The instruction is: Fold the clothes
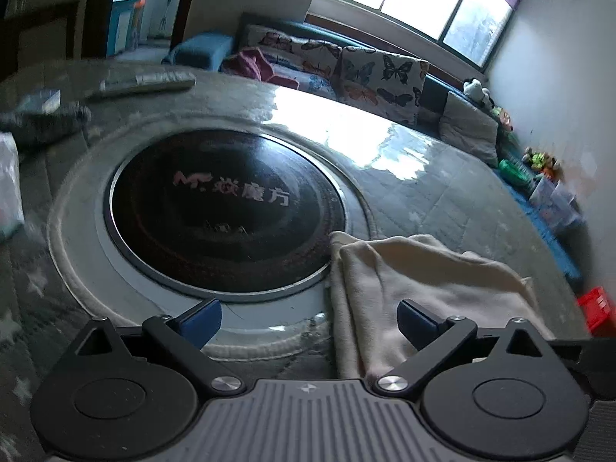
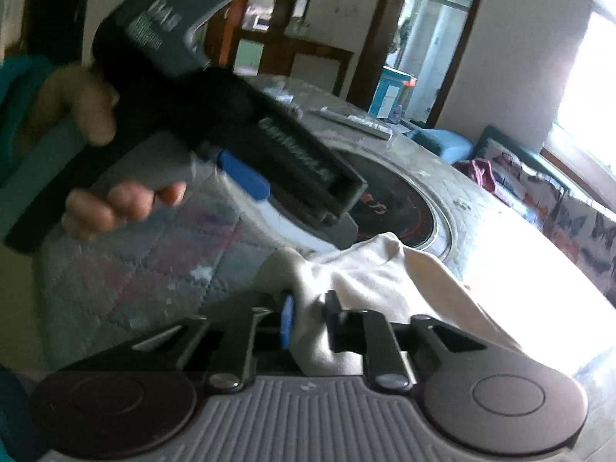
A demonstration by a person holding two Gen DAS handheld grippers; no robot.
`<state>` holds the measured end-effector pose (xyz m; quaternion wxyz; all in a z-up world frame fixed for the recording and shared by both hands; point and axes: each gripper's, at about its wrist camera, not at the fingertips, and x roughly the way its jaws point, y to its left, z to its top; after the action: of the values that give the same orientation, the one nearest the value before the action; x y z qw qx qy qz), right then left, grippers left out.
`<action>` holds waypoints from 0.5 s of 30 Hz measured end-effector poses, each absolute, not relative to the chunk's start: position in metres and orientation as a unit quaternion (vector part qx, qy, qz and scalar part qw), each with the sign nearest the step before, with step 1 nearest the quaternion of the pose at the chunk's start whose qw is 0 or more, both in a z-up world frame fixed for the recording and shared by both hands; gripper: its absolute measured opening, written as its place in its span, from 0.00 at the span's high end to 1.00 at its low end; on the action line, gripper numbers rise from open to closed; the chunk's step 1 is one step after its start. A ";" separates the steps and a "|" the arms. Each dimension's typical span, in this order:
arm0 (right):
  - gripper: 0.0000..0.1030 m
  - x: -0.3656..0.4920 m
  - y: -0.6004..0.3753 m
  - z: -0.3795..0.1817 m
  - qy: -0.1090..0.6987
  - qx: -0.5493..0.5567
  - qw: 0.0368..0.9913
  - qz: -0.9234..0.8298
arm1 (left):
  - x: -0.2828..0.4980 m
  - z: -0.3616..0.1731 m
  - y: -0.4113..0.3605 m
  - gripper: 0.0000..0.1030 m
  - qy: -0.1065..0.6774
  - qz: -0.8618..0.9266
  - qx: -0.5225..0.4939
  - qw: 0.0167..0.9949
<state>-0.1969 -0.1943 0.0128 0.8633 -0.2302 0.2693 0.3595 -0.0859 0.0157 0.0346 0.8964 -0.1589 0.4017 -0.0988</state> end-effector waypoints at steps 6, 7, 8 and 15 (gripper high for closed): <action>0.92 -0.185 -0.217 0.032 0.281 -0.145 0.876 0.363 | -0.080 0.031 0.020 0.03 0.423 -0.113 -0.243 0.866; 0.92 -0.183 -0.221 0.035 0.283 -0.130 0.878 0.364 | -0.078 0.029 0.020 0.03 0.427 -0.115 -0.261 0.858; 0.93 -0.182 -0.224 0.037 0.284 -0.116 0.879 0.364 | -0.077 0.027 0.021 0.04 0.431 -0.117 -0.278 0.851; 0.93 -0.183 -0.243 0.049 0.275 -0.079 0.886 0.365 | -0.065 0.020 0.013 0.20 0.449 -0.146 -0.355 0.807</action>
<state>-0.1833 -0.2433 0.0487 0.8859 -0.0789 0.2747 0.3653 -0.0651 0.0131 0.0200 0.8071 -0.3552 0.4486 -0.1456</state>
